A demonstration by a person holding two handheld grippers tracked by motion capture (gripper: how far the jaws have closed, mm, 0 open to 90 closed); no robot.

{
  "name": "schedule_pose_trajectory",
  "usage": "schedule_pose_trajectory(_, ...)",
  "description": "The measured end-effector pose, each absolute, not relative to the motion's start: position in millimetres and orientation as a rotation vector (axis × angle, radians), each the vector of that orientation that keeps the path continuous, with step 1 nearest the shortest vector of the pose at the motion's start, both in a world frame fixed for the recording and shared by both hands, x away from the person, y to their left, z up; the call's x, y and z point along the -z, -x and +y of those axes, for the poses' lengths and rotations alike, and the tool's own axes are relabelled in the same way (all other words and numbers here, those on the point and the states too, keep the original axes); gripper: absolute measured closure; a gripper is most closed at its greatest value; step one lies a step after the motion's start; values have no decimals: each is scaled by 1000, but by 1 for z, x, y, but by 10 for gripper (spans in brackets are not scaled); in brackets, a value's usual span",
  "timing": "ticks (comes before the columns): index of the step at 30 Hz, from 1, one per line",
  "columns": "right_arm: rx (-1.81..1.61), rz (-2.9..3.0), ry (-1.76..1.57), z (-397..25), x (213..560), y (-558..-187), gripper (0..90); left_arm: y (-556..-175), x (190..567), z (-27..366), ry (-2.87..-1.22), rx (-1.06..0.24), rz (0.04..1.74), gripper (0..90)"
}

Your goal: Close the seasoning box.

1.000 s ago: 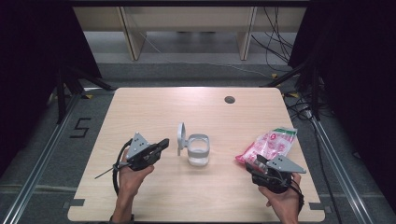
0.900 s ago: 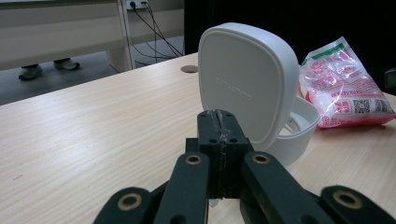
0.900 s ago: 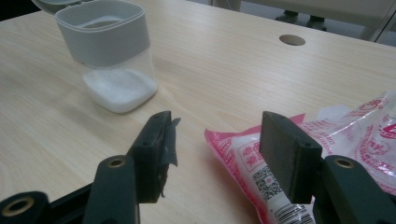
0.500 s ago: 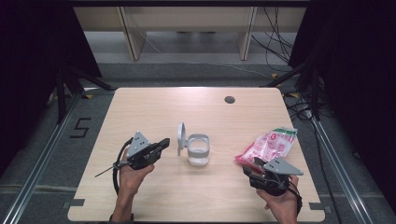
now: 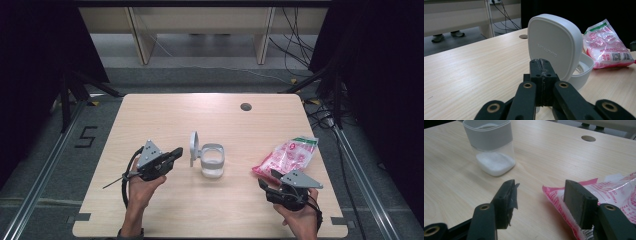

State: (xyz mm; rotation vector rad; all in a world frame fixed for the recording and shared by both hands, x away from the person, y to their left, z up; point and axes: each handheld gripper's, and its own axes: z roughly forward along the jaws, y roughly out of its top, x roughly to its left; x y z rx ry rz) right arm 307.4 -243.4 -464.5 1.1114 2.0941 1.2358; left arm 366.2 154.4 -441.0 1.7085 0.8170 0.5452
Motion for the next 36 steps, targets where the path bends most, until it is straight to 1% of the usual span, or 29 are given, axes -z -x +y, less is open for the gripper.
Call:
schedule_pose_trajectory(7, -1236, 2096, -1161, -240, 463, -303, 434, -365, 439, 151, -1712, -553, 799, 895)
schedule_pose_trajectory(8, -1230, 2081, -1098, -241, 464, -306, 432, -364, 439, 150, -1707, -550, 803, 895)
schedule_pose_trajectory(9, -1247, 2090, -1141, -239, 464, -304, 429, -365, 439, 150, -1699, -546, 795, 895)
schedule_pose_trajectory(11, -1232, 2089, -1097, -240, 463, -306, 425, -364, 439, 148, -1690, -537, 807, 895)
schedule_pose_trajectory(19, -1249, 2100, -1129, -237, 465, -303, 410, -365, 433, 141, -1705, -545, 780, 895)
schedule_pose_trajectory(36, -1255, 2117, -1099, -236, 465, -302, 409, -366, 431, 135, -1717, -547, 761, 894)
